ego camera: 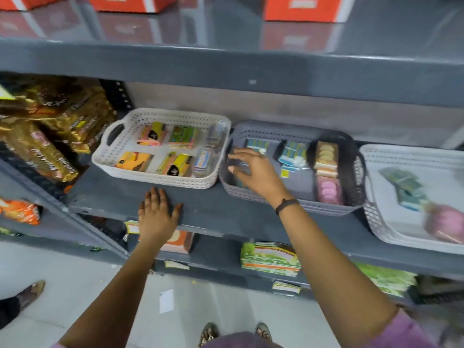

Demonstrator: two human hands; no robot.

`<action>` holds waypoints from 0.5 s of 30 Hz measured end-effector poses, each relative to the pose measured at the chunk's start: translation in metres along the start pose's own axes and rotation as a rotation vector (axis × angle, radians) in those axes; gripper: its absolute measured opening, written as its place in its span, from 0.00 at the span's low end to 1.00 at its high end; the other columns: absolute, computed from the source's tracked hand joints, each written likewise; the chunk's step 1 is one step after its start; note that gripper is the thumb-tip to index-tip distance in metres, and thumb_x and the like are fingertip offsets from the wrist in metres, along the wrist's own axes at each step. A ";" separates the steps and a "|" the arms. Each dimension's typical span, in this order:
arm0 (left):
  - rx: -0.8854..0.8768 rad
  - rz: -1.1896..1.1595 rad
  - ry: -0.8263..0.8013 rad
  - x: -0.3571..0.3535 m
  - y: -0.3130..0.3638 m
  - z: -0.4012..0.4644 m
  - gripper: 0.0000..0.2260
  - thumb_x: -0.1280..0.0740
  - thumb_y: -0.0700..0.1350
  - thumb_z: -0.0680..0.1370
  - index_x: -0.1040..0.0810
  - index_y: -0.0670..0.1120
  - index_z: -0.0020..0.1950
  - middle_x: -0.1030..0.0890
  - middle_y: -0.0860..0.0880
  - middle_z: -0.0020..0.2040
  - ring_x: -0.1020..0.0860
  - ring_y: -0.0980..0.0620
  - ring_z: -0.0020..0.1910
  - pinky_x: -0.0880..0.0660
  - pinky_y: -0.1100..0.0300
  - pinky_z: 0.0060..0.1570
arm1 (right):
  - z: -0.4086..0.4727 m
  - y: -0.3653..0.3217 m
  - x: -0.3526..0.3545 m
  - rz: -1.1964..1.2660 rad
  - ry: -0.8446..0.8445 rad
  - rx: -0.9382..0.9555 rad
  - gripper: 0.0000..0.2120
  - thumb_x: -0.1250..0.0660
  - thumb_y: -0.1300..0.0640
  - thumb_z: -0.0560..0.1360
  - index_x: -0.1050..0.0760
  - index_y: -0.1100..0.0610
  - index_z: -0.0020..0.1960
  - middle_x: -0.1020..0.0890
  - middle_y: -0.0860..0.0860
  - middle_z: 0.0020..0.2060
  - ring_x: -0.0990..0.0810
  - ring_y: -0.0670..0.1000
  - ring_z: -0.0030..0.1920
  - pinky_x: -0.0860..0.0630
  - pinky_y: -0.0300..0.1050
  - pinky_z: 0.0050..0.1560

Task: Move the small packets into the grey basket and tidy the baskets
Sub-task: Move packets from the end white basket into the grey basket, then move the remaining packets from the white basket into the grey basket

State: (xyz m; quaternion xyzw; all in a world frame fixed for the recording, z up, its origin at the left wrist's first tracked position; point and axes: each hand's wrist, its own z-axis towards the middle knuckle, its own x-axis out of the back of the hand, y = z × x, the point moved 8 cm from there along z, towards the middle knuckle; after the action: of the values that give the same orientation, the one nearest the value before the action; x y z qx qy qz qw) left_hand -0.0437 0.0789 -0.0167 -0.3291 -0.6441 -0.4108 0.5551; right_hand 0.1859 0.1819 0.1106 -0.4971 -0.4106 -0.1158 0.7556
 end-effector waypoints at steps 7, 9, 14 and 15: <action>-0.152 -0.130 0.114 0.006 0.109 -0.065 0.31 0.48 0.56 0.77 0.38 0.34 0.71 0.34 0.34 0.70 0.38 0.36 0.71 0.43 0.39 0.69 | -0.110 0.096 0.103 -0.020 0.179 -0.241 0.15 0.33 0.56 0.75 0.22 0.57 0.60 0.19 0.55 0.59 0.23 0.54 0.61 0.31 0.39 0.59; -0.323 -0.118 0.051 -0.007 0.167 -0.096 0.37 0.57 0.63 0.76 0.37 0.36 0.71 0.34 0.35 0.71 0.37 0.38 0.71 0.45 0.40 0.70 | -0.139 0.116 0.135 -0.049 0.267 -0.276 0.14 0.32 0.59 0.74 0.20 0.57 0.59 0.18 0.58 0.56 0.21 0.57 0.57 0.29 0.42 0.57; -0.504 0.068 -0.073 -0.042 0.237 -0.127 0.40 0.62 0.66 0.75 0.33 0.37 0.69 0.30 0.37 0.69 0.30 0.38 0.67 0.36 0.38 0.64 | -0.189 0.166 0.185 -0.107 0.395 -0.431 0.14 0.33 0.57 0.75 0.21 0.58 0.60 0.19 0.58 0.56 0.21 0.57 0.56 0.31 0.39 0.51; -0.497 0.090 -0.085 -0.045 0.237 -0.124 0.39 0.61 0.65 0.76 0.32 0.37 0.68 0.29 0.37 0.68 0.29 0.37 0.66 0.34 0.38 0.62 | -0.196 0.178 0.193 -0.142 0.416 -0.468 0.15 0.33 0.56 0.75 0.22 0.58 0.60 0.19 0.58 0.57 0.21 0.57 0.57 0.29 0.41 0.54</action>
State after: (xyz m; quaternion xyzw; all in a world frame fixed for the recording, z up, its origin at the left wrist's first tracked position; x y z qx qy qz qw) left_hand 0.2277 0.0751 -0.0169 -0.5008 -0.5308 -0.5173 0.4471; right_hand 0.5114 0.1458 0.1029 -0.5932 -0.2434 -0.3584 0.6785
